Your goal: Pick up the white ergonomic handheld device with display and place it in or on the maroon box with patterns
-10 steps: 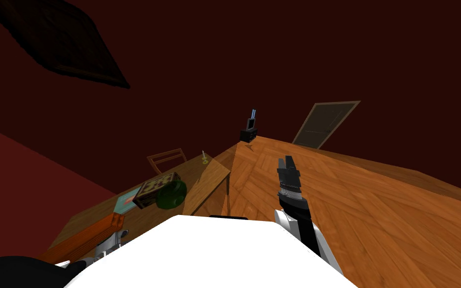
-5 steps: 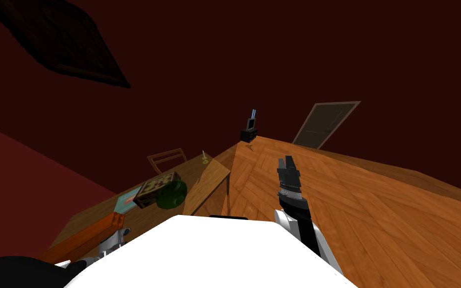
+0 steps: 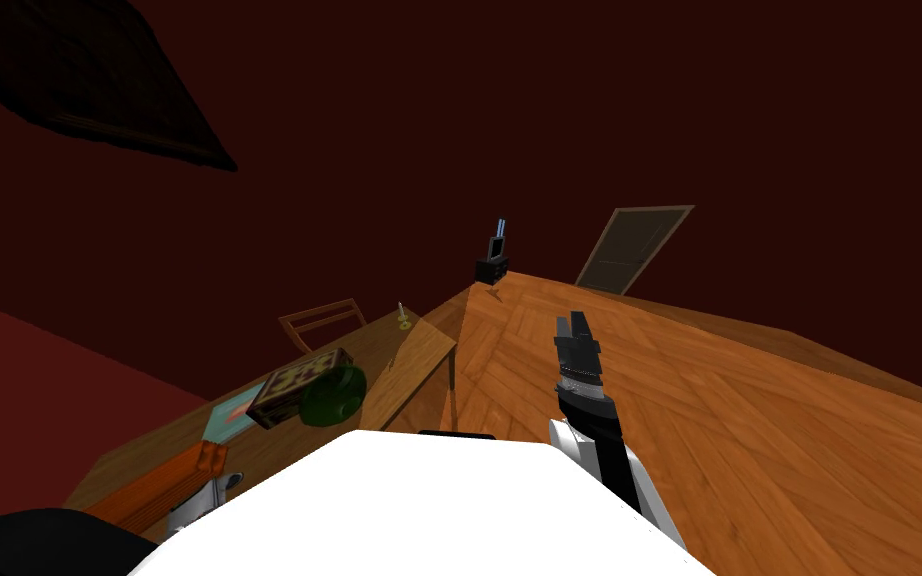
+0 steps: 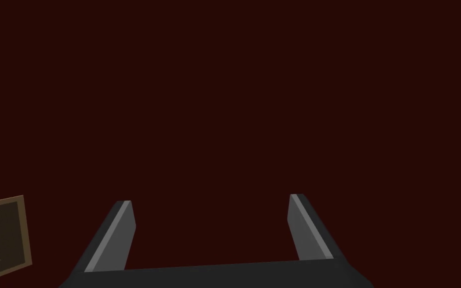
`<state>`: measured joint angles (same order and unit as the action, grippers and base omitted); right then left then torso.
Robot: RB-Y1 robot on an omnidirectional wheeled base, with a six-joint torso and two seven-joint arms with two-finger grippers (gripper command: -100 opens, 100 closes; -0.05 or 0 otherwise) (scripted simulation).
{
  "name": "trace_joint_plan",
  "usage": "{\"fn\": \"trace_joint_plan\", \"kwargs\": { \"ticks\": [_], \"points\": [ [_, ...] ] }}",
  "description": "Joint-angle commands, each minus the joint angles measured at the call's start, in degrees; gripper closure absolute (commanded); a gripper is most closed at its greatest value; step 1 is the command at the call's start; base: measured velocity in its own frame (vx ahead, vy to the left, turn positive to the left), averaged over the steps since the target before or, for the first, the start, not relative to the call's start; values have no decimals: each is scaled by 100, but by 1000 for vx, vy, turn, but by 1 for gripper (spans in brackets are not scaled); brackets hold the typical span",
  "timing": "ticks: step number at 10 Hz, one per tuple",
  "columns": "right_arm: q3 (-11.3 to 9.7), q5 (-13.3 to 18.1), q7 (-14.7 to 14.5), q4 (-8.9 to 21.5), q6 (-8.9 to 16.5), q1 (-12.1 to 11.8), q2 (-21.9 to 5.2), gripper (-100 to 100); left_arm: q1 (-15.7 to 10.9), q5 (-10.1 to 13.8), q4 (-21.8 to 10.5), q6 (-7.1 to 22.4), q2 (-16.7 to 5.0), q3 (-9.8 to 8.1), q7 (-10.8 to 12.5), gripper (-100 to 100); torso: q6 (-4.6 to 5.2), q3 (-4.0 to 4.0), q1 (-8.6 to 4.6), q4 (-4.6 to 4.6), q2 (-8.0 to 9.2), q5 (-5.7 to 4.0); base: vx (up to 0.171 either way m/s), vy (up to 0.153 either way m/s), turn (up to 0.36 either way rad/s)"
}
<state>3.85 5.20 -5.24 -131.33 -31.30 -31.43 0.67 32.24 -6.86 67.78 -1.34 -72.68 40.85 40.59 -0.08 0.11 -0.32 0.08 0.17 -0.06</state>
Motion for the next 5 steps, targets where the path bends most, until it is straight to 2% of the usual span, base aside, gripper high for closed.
{"fn": "trace_joint_plan", "kwargs": {
  "ticks": [1, 2, 3, 5],
  "points": [
    [0, 0, 0, 0, 0, 0, 0, 0, 286, -37, -92, -147, 103, -286, -51, 100, 0, 0, 0, 0, 0, 0, 9, -45, -118],
    [0, 0, 0, 0, 0, 0, 0, 0, 468, -63, -128, -229, 154, -453, -85, 100, -1, 0, -4, -1, 0, -2, 12, -39, -115],
    [0, 0, 0, 0, 0, 0, 0, 0, 489, -63, -128, -229, 154, -521, -85, 100, -5, -1, -3, -2, 1, -4, 5, -20, -35],
    [0, 0, 0, 0, 0, 0, 0, 0, 849, -115, -199, -393, 256, -889, -152, 100, 0, 0, 1, 0, 1, -6, 7, -21, -113]
  ]
}}
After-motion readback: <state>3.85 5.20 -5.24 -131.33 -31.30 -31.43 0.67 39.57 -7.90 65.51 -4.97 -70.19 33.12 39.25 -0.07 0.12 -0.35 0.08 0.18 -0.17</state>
